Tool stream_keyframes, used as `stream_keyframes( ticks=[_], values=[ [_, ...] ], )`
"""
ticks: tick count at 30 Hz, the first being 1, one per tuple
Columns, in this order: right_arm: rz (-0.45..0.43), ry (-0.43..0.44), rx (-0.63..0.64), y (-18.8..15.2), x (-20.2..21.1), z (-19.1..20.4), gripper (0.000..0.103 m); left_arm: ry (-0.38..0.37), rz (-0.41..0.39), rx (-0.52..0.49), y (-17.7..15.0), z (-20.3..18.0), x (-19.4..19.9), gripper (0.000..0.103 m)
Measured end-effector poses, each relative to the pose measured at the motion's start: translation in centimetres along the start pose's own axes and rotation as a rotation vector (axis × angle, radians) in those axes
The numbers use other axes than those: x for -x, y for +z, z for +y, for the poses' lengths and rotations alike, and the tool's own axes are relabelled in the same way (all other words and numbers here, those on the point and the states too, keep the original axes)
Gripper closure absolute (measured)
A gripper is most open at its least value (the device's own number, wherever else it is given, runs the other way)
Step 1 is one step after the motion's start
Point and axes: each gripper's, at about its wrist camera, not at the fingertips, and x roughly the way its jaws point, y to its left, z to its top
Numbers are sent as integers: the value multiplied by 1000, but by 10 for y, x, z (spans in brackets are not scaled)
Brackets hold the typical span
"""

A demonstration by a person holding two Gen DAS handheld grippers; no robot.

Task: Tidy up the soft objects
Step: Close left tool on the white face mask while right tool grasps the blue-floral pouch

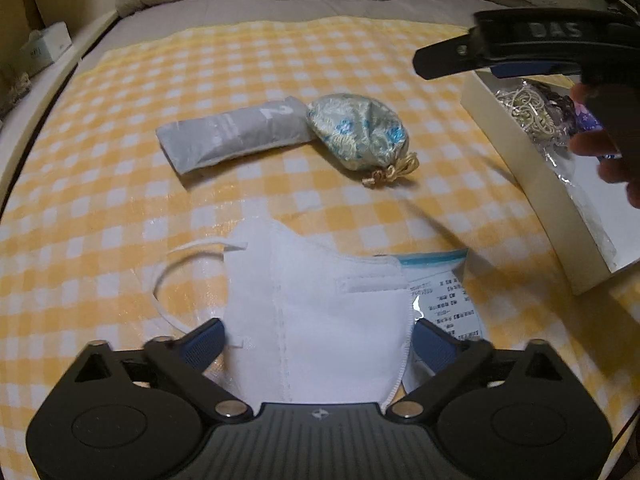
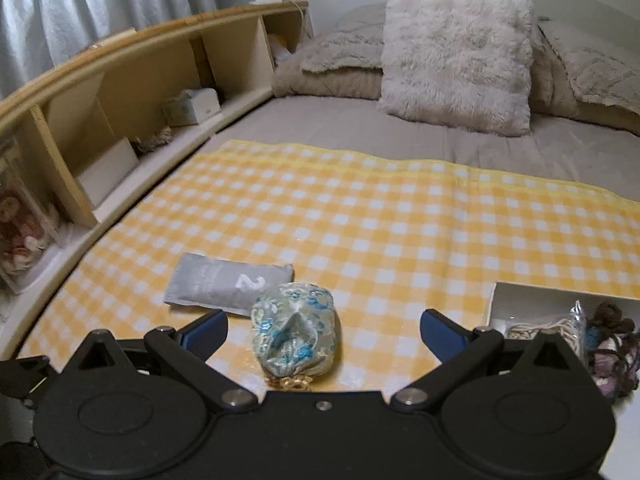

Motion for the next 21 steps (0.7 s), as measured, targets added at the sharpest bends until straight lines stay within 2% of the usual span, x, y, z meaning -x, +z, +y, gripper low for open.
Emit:
stream_keyframes(
  ticks=[4,8,14,16,18,21],
  values=[
    [37,-31,-12,0,-21,-1,0,-13,33,2,-1,4,-8,13],
    [73,-39,-21,0,-44,-4,0,-7,43,-48,-2,-1,-14,18],
    [138,-19,-59,-5,-70,-7,0,-21,34,-75,2,0,-14,51],
    [155,-15,-33,-7,-76,-4,0,-25,30,-73,4,2,-13,72],
    [170,-20,8,-10,-81,2,0,-35,27,-68,5,2,-10,87],
    [178,-3,39,-13,-85,9,0,-57,27,-56,6,1,-6,92]
  ],
)
